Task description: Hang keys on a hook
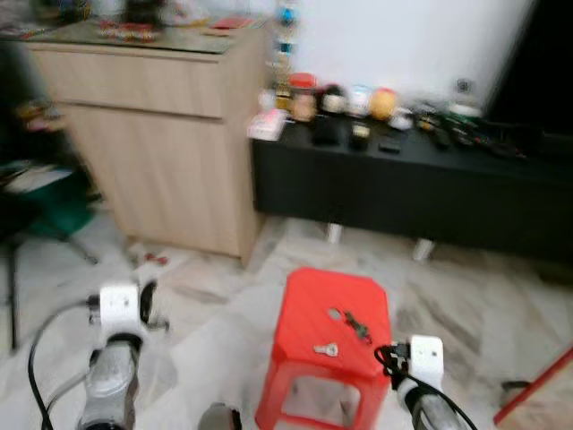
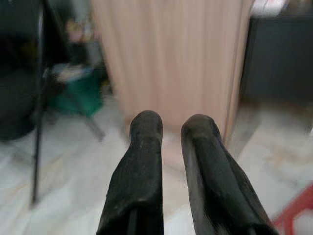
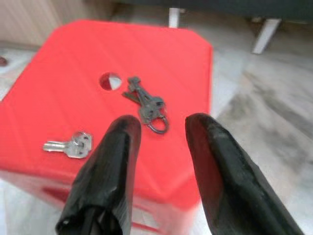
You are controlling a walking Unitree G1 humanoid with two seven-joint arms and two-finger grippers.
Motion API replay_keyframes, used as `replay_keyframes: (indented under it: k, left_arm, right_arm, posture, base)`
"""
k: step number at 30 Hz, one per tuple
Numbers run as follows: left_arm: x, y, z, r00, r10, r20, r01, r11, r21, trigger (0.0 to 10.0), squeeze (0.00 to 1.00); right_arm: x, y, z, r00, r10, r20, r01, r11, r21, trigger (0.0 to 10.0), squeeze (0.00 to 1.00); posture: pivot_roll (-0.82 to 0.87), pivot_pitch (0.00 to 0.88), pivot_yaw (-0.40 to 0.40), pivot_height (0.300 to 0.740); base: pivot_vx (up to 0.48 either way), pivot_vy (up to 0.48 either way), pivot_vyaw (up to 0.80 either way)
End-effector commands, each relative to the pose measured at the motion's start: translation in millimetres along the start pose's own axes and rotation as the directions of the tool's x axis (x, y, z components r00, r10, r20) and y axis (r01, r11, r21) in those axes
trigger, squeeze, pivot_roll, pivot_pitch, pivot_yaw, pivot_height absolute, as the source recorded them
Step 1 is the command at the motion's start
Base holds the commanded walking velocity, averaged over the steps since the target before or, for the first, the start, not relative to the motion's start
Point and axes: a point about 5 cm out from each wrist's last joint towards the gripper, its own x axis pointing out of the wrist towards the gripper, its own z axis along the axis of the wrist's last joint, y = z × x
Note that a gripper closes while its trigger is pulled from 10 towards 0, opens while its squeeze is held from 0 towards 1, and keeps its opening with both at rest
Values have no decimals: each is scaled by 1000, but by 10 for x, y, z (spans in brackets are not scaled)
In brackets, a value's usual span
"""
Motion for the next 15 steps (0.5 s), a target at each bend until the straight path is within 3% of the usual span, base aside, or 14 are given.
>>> replay_keyframes:
  k: [1,12,15]
  left_arm:
    - [17,-24,54,1000,-12,15,13,1000,-23,10000,0]
    - [-14,-164,139,997,-71,28,73,994,-82,10000,0]
    - [7,-200,178,996,-81,32,84,993,-84,10000,0]
  right_arm:
    - [-5,43,-28,1000,13,-9,-13,1000,10,10000,0]
    - [-3,49,-30,999,42,-16,-42,999,-33,10000,0]
    - [-6,65,-33,999,49,-11,-49,998,-31,10000,0]
  posture:
    - [152,0,-39,635]
    - [153,0,-46,635]
    - [151,0,-46,635]
  base:
    - [0,0,0]
    - [0,0,0]
    - [96,0,588]
